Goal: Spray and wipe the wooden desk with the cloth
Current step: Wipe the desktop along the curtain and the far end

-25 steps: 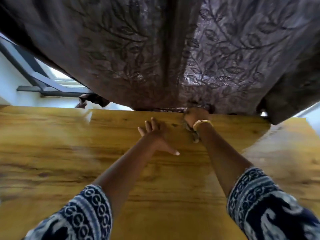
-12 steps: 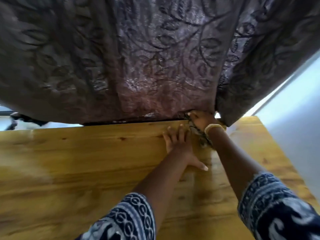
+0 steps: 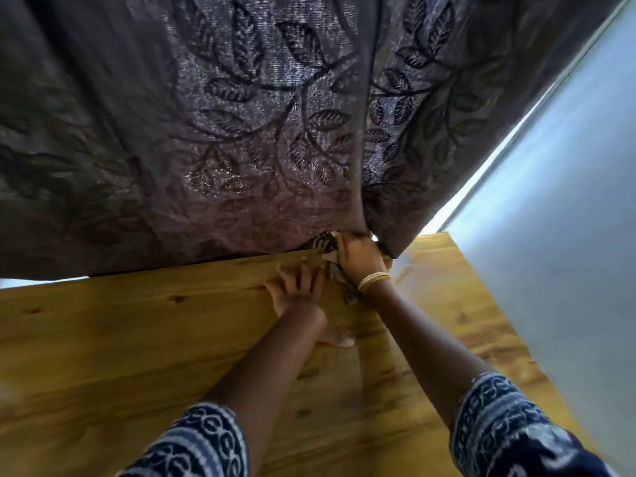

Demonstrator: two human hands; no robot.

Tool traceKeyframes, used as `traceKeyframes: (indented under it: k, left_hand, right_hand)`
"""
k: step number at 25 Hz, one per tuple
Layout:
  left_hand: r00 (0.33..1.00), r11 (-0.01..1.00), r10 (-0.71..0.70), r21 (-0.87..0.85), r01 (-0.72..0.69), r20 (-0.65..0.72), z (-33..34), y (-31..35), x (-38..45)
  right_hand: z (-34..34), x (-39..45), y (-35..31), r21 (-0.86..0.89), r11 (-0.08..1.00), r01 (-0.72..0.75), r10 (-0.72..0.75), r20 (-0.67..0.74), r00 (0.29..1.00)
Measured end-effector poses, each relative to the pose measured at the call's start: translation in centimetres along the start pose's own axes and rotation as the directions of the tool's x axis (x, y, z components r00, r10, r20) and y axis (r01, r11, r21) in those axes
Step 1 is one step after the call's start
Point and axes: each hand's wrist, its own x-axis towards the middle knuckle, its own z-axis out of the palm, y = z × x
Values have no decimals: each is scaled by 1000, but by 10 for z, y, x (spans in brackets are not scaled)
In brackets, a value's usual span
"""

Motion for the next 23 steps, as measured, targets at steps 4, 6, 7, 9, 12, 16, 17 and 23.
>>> traceKeyframes:
  k: [4,6,7,9,12,16,17,23]
  left_hand:
    - [996,999,-35,39,32,77,-4,2,-4]
    - [991,997,-53,62,46,121,-8,4,-5]
    - [990,998,-56,43,51,127,-9,4,-8]
    - [994,999,-53,20,51,98,-8,3,-7]
    - [995,1000,-28,17,26,94,-5,1,-2]
    - [993,999,-33,11,32,117,-3,0,7]
    - [992,999,-34,20,32,119,-4,1,7]
    - [980,989,-118,105,102,160,-16,11,12]
  right_hand:
    - [1,-5,-45,24,967,254,-247,-158,956]
    - [7,-3,-62,-73,894,442,-448,-117,886]
    - [8,-3,-57,-96,888,450,-452,-6,892]
    - [6,-1,-13,-203,939,276,-260,104,960]
    - [-21,6,81,-175,968,-179,193,66,979]
    - [-38,25,119,-144,904,-402,419,118,900]
    - [-34,28,108,-114,915,-387,400,142,905]
    - [0,20,33,10,1000,-29,25,258,966]
